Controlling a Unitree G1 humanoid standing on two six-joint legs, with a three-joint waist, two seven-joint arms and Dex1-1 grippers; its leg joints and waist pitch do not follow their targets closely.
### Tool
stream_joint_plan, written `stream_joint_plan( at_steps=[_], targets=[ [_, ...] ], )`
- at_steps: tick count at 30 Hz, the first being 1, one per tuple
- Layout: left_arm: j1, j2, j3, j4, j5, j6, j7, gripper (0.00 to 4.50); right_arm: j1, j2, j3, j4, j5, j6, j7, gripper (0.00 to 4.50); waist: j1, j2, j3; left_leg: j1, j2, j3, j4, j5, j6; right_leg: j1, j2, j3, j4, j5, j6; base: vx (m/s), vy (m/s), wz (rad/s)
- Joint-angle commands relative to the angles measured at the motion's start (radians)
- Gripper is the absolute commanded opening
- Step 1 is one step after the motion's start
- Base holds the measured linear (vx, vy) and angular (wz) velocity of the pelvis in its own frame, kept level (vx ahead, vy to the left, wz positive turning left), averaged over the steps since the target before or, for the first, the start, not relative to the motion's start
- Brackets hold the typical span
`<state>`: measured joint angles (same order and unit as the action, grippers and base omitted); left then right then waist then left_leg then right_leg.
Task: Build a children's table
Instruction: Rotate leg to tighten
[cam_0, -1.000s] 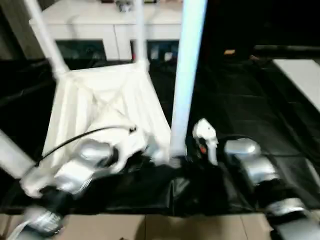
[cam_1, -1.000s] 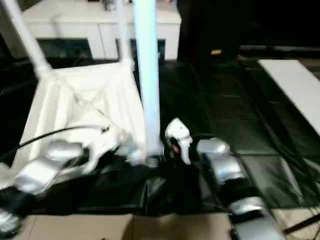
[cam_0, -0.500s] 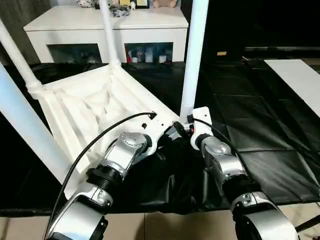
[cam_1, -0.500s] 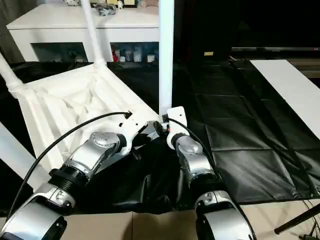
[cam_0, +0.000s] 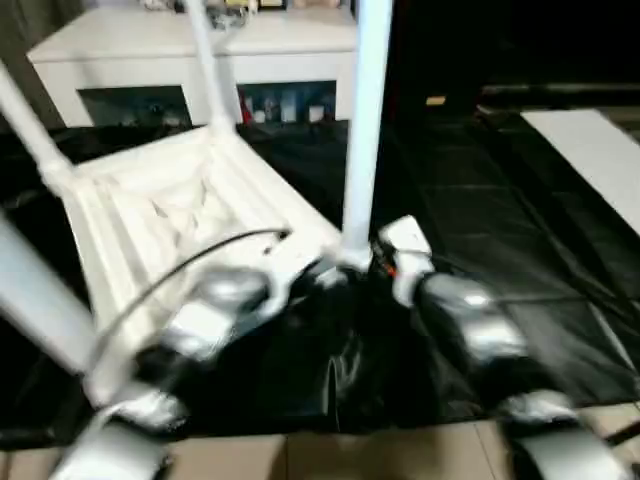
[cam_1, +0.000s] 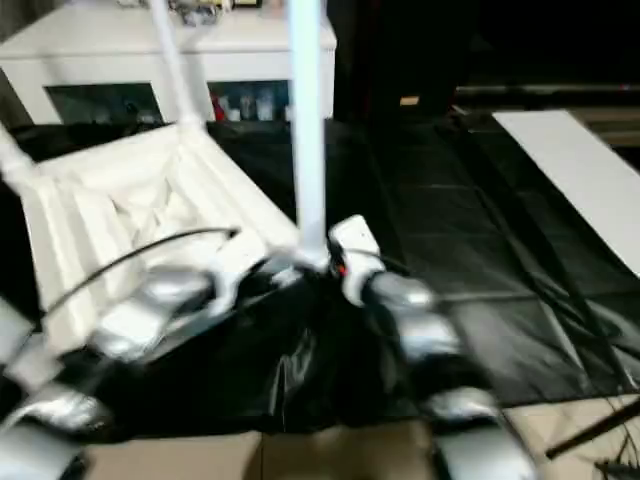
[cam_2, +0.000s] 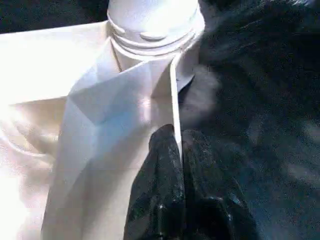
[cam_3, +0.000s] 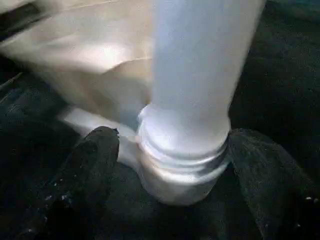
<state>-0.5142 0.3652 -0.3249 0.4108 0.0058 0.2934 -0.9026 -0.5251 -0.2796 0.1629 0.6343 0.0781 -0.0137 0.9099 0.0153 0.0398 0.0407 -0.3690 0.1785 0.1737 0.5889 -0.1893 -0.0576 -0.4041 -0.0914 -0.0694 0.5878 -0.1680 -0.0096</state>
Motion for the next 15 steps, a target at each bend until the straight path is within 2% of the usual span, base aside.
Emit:
stream_joint_plan(
  at_steps=[1, 3, 5, 8, 9, 10, 13, 15],
  targets=[
    [0.033, 0.033, -0.048, -0.074, -0.041, -0.030, -0.140, 0.00, 0.017, -0.024, 0.038, -0.081, 0.034, 0.008, 0.139, 3.65, 0.007, 0.003, -0.065, 0.000, 0.047, -0.011, -0.066, -0.187, 0.116, 0.056, -0.049, 0.038, -0.049, -0.076, -0.277, 0.058, -0.003, 0.00],
    [0.046, 0.059, -0.051, -0.106, -0.055, -0.036, -0.182, 0.00, 0.025, -0.049, 0.047, -0.104, 0.048, 0.022, 0.188, 3.65, 0.011, 0.002, -0.068, 0.001, 0.048, -0.009, -0.062, -0.141, 0.137, 0.058, -0.045, 0.035, -0.040, -0.008, -0.304, 0.029, -0.001, 0.00],
    [0.063, 0.100, -0.056, -0.151, -0.065, -0.026, -0.238, 0.00, 0.027, -0.066, 0.062, -0.123, 0.057, 0.037, 0.246, 3.65, 0.021, 0.001, -0.067, 0.007, 0.050, -0.005, -0.060, -0.138, 0.143, 0.053, -0.043, 0.035, -0.040, -0.013, -0.312, 0.000, 0.000, 0.00],
    [0.075, 0.122, -0.057, -0.186, -0.077, -0.013, -0.272, 0.00, 0.022, -0.072, 0.076, -0.125, 0.052, 0.031, 0.273, 3.65, 0.032, 0.004, -0.060, 0.011, 0.055, -0.004, -0.068, -0.201, 0.108, 0.048, -0.046, 0.038, -0.047, -0.109, -0.298, 0.000, 0.000, 0.00],
    [0.079, 0.129, -0.057, -0.198, -0.081, -0.007, -0.280, 0.00, 0.017, -0.071, 0.082, -0.122, 0.046, 0.024, 0.279, 3.65, 0.033, -0.001, -0.057, 0.013, 0.055, -0.003, -0.071, -0.223, 0.091, 0.045, -0.046, 0.040, -0.051, -0.145, -0.286, 0.000, 0.000, 0.00],
    [0.082, 0.132, -0.056, -0.202, -0.081, -0.005, -0.280, 0.00, 0.012, -0.070, 0.088, -0.118, 0.040, 0.020, 0.285, 3.65, 0.037, 0.000, -0.056, 0.017, 0.055, -0.002, -0.073, -0.243, 0.073, 0.042, -0.046, 0.042, -0.053, -0.173, -0.280, 0.000, 0.000, 0.00],
    [0.084, 0.135, -0.056, -0.202, -0.079, -0.005, -0.281, 0.00, 0.007, -0.073, 0.100, -0.118, 0.034, 0.022, 0.304, 3.65, 0.035, -0.003, -0.053, 0.015, 0.051, -0.002, -0.075, -0.283, 0.045, 0.042, -0.048, 0.047, -0.057, -0.235, -0.254, 0.000, 0.000, 0.00],
    [0.086, 0.141, -0.057, -0.203, -0.078, -0.003, -0.283, 0.00, 0.006, -0.078, 0.116, -0.122, 0.027, 0.028, 0.326, 3.65, 0.035, -0.007, -0.053, 0.011, 0.050, -0.004, -0.076, -0.278, 0.043, 0.045, -0.050, 0.047, -0.058, -0.250, -0.241, 0.000, 0.000, 0.00]
  ],
)
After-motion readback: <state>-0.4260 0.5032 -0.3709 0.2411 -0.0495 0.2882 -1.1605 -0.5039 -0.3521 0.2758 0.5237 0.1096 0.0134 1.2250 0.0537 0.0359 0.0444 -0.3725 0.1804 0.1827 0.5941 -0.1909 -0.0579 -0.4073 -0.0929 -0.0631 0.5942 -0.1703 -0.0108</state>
